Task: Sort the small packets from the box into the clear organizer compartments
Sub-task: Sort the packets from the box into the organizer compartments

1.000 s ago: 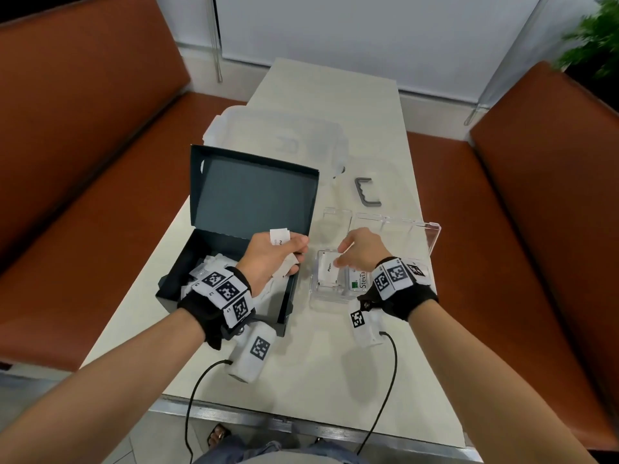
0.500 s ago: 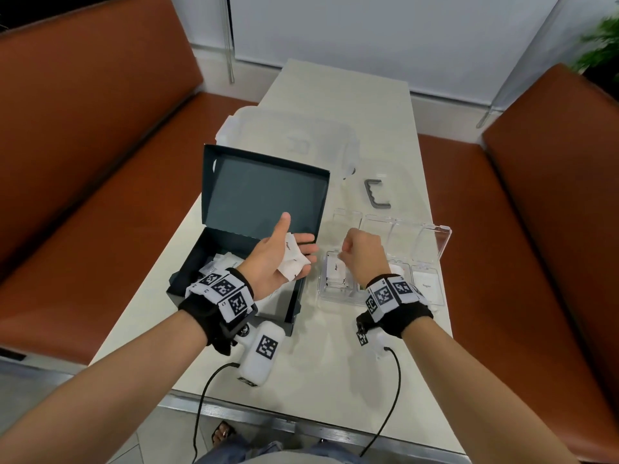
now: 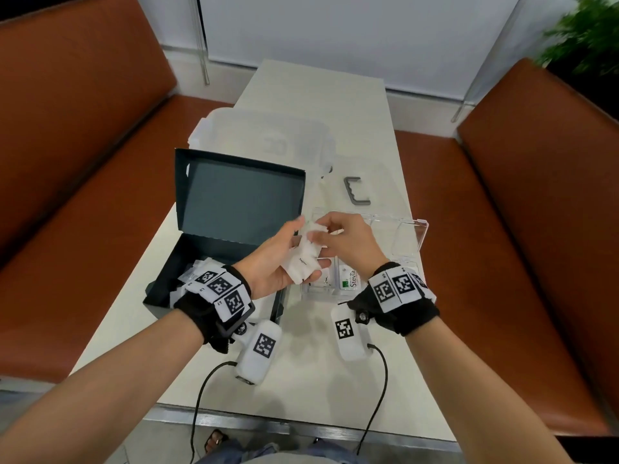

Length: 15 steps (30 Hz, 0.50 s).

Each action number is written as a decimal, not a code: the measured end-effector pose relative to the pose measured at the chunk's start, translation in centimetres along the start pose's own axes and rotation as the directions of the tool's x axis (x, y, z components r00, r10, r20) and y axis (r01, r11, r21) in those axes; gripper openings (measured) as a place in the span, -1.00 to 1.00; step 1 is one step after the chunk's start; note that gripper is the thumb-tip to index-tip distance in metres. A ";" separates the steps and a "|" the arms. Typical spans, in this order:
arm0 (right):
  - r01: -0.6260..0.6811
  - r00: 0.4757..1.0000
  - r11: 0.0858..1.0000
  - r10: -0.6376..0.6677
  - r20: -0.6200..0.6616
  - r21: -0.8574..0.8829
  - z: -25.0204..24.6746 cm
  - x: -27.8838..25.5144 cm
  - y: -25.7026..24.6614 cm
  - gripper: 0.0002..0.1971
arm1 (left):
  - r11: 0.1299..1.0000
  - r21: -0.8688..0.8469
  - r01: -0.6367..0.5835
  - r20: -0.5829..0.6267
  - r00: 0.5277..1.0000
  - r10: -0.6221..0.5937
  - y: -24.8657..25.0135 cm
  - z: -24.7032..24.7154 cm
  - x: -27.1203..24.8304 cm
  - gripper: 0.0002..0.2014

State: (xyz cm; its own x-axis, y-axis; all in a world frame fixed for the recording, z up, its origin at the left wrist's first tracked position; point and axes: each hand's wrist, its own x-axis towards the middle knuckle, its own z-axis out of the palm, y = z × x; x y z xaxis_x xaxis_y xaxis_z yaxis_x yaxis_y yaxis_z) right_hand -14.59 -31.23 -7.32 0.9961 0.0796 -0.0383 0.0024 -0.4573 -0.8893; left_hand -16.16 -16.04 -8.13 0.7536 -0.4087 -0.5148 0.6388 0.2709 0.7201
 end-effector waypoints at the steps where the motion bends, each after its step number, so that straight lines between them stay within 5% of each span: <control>1: -0.017 1.000 0.999 0.018 -0.007 0.038 -0.5 0.1 0.1 -0.96 | 1.000 0.023 -0.014 -0.006 1.000 0.014 -0.1 0.0 0.1 -0.50; 4: -0.062 0.997 0.996 0.060 0.038 0.061 -2.2 0.1 -0.1 -0.97 | 0.982 0.163 -0.094 -0.060 0.993 0.105 -0.2 -0.2 0.6 -0.64; 9: -0.085 0.947 0.996 0.077 0.312 0.013 -3.1 -0.4 -0.5 -0.82 | 0.924 0.332 -0.189 -0.076 0.971 0.226 0.0 -0.2 0.8 -0.71; 15: -0.152 0.969 0.980 0.122 0.214 0.126 -2.7 -0.7 0.4 -0.58 | 0.887 0.411 -0.211 -0.116 0.953 0.281 0.1 -0.7 1.2 -0.84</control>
State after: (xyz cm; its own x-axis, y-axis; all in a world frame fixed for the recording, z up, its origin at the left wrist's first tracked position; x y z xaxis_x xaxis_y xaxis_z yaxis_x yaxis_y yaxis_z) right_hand -15.07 -33.82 -6.39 0.9468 0.2105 -0.2434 -0.1598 -0.3489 -0.9234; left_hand -15.03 -15.86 -9.01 0.9154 -0.2124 -0.3420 0.3434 -0.0318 0.9387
